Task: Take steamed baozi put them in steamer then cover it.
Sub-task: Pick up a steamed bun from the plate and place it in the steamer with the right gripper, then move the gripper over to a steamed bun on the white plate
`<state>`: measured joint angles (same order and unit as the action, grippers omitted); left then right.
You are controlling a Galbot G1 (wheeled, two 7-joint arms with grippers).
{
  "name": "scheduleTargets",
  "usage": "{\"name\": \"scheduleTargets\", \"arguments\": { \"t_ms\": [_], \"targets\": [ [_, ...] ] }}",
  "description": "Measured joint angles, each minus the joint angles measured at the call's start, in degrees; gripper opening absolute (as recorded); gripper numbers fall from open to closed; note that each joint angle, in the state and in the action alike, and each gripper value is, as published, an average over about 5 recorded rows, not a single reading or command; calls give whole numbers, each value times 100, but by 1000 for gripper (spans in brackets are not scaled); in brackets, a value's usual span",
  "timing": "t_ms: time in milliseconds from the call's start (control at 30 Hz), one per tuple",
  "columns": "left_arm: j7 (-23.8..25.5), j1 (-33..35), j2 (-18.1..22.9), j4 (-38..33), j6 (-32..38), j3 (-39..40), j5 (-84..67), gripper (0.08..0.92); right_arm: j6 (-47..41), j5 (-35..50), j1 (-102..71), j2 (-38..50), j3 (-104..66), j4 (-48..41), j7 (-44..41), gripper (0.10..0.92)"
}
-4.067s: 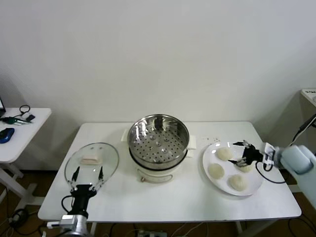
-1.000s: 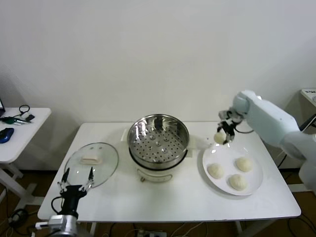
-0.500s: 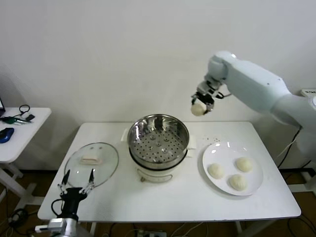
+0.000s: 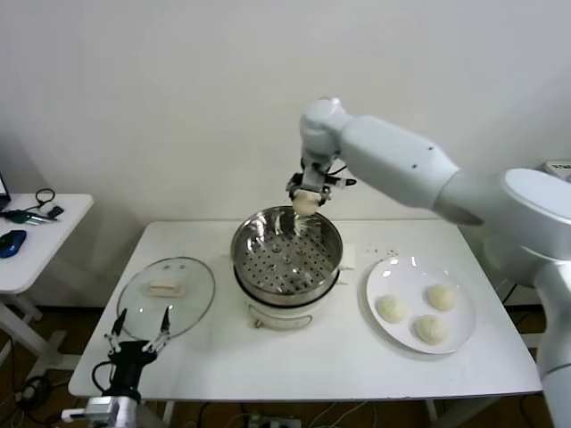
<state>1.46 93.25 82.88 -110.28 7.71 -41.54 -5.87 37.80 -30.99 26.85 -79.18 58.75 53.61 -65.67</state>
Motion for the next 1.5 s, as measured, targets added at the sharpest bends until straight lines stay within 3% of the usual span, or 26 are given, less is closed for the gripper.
{"name": "scheduleTargets", "arguments": {
  "t_ms": [867,1067,1500],
  "targets": [
    [-6,-35,80,40,-32,74,56,823,446,-1451,-1051,-606,-445,-572,308,739],
    [-11,-30,102,59,-25,80,60,823,412,-1459,-1079,-629,-493,-585,279,818],
    [-25,14,129,-22,-33,95,77,823,152,-523,-584,-225,-311,-117,-111,823]
  ]
}}
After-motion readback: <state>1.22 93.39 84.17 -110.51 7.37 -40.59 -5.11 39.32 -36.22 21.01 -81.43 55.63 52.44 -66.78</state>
